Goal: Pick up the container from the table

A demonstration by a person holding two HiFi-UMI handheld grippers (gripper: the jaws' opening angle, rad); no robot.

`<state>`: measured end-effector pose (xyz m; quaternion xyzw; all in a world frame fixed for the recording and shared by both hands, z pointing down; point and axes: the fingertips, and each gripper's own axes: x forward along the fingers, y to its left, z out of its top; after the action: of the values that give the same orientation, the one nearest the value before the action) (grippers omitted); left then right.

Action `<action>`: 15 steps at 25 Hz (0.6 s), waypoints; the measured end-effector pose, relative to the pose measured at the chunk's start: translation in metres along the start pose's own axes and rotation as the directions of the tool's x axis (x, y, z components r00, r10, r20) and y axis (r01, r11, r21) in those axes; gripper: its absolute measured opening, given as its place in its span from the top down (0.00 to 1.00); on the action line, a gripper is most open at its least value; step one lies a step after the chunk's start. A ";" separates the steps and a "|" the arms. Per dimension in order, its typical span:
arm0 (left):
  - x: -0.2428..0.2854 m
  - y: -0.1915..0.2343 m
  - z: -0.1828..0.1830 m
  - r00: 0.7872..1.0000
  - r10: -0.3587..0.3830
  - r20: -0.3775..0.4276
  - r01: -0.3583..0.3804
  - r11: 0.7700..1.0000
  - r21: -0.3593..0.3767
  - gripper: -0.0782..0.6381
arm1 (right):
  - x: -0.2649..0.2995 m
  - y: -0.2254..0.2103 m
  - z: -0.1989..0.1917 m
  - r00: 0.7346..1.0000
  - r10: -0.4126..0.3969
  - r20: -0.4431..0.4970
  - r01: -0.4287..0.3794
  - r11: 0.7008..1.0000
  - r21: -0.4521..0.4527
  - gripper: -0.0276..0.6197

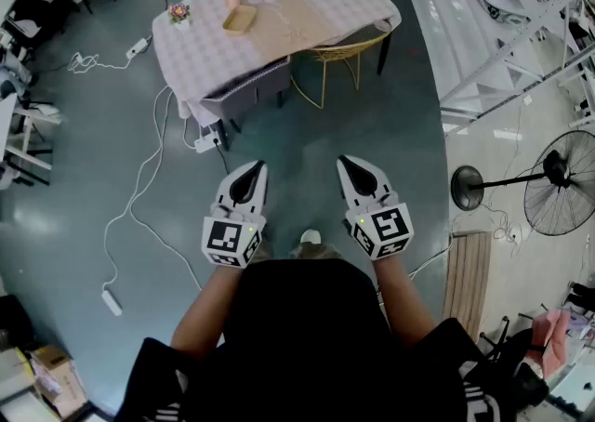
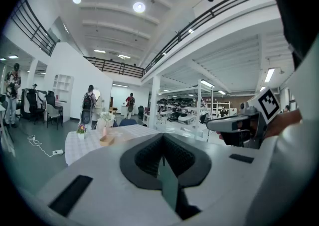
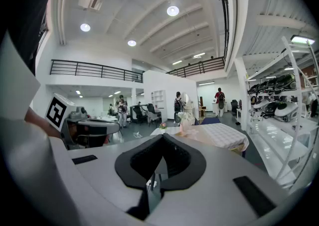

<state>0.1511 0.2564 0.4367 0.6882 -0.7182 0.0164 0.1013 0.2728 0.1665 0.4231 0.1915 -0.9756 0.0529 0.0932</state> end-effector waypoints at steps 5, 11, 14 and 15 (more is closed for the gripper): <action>-0.012 0.000 0.002 1.000 0.016 0.015 -0.016 1.000 -0.006 0.88 | -0.006 0.003 0.001 1.000 -0.006 0.008 0.006 1.000 0.001 0.96; -0.013 -0.010 0.001 0.999 0.025 0.036 -0.024 1.000 -0.015 0.88 | -0.015 -0.009 -0.003 1.000 0.007 0.018 -0.008 0.999 0.052 0.96; -0.012 -0.013 -0.001 0.999 0.018 0.045 -0.017 1.000 -0.023 0.88 | -0.020 -0.017 -0.002 0.999 -0.029 0.025 0.028 0.999 0.040 0.96; -0.011 -0.014 -0.002 0.999 0.008 0.044 -0.007 1.000 -0.024 0.88 | -0.022 -0.021 -0.001 0.998 -0.051 0.032 0.050 0.998 0.031 0.95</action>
<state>0.1660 0.2671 0.4347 0.6845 -0.7229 -0.0073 0.0936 0.3013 0.1553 0.4209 0.2182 -0.9710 0.0623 0.0758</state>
